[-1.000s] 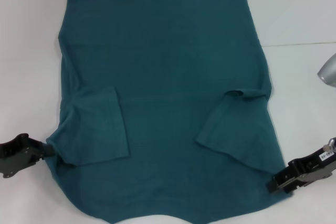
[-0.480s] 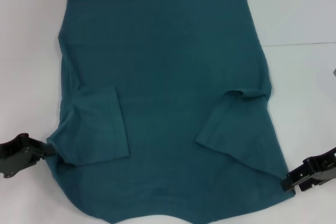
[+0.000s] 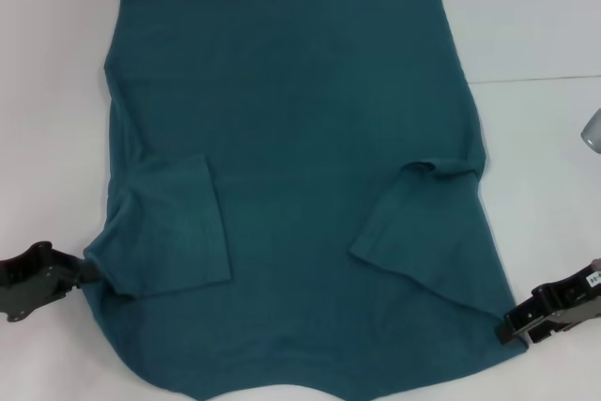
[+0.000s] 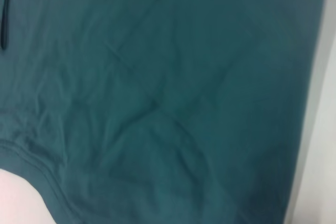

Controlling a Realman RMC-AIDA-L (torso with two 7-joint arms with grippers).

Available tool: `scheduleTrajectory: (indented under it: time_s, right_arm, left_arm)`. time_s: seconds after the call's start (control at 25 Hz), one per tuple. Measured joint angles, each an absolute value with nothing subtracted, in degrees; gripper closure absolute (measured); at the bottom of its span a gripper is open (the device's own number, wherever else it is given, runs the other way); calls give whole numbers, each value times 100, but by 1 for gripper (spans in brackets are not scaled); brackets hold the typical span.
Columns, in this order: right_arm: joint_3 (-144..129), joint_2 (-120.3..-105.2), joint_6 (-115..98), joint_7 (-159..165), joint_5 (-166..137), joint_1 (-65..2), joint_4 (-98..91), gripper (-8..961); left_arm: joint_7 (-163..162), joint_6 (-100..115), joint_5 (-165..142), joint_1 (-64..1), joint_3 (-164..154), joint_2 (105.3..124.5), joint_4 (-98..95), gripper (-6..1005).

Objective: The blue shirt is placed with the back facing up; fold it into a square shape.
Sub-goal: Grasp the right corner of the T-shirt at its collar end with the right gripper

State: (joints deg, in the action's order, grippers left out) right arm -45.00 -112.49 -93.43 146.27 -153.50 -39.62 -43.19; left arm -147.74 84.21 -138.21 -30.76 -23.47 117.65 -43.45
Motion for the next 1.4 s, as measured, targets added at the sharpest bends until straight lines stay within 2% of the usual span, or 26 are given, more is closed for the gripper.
scheduleTrajectory:
  time_s: [0.8,1.12,1.4]
  right_arm:
    - [-4655,-11464,-9402,14635,-15351,-4272,-4293,344]
    - [-4620,-11384,-9644,14825,-15465,-4070,-4768,345]
    - [-4649,-11384,-9648,14824,-15522,-4050,-4771,345]
  left_arm:
    - [-14765,8422,-13825,-3074,-2347,11769,-4342,995]
    - [-14765,8420,-13821,-3079,-2338,11769,-4342,996]
    - [-14765,8419,-13816,-3072,-2338,11777,-4342,996]
